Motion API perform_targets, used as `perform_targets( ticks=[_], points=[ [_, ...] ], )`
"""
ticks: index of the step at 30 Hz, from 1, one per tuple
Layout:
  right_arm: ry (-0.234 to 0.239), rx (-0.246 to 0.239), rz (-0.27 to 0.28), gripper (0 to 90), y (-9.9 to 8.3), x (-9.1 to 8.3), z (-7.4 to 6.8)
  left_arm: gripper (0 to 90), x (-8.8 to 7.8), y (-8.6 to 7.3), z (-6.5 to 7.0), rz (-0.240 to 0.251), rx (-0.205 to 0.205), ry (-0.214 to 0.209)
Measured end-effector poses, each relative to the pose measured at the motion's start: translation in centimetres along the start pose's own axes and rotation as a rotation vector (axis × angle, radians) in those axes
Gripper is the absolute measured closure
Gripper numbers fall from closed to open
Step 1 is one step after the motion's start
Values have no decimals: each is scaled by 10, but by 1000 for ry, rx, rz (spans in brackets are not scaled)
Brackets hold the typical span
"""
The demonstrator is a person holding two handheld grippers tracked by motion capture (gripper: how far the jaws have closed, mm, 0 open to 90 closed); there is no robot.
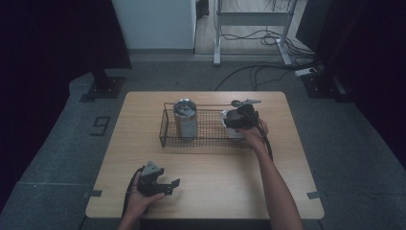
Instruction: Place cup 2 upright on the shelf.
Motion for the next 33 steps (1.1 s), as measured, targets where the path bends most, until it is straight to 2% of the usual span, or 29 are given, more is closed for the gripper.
perform_targets(
  ticks=[10,13,16,29,33],
  points=[
    [-7,13,-28,57,-1,2,2,150,-1,1,1,8,-3,-4],
    [-36,7,-77,56,-3,5,3,149,0,1,1,5,-1,-2],
    [-55,-15,-91,56,-4,7,2,150,0,1,1,5,-1,-4],
    [-52,-5,-101,56,-4,8,2,149,0,1,1,3,1,-8],
    [-50,-9,-120,53,-5,7,3,149,0,1,2,2,3,-7]
  ],
)
Point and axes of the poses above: each handheld gripper's, and its own axes: x roughly forward along the jaws, y roughly out of its top, z roughly to its right, the point moved 7 cm from there along x, roughly forward along the jaws, and after that the axes turned 9 degrees about x, right-handed, at the moved point
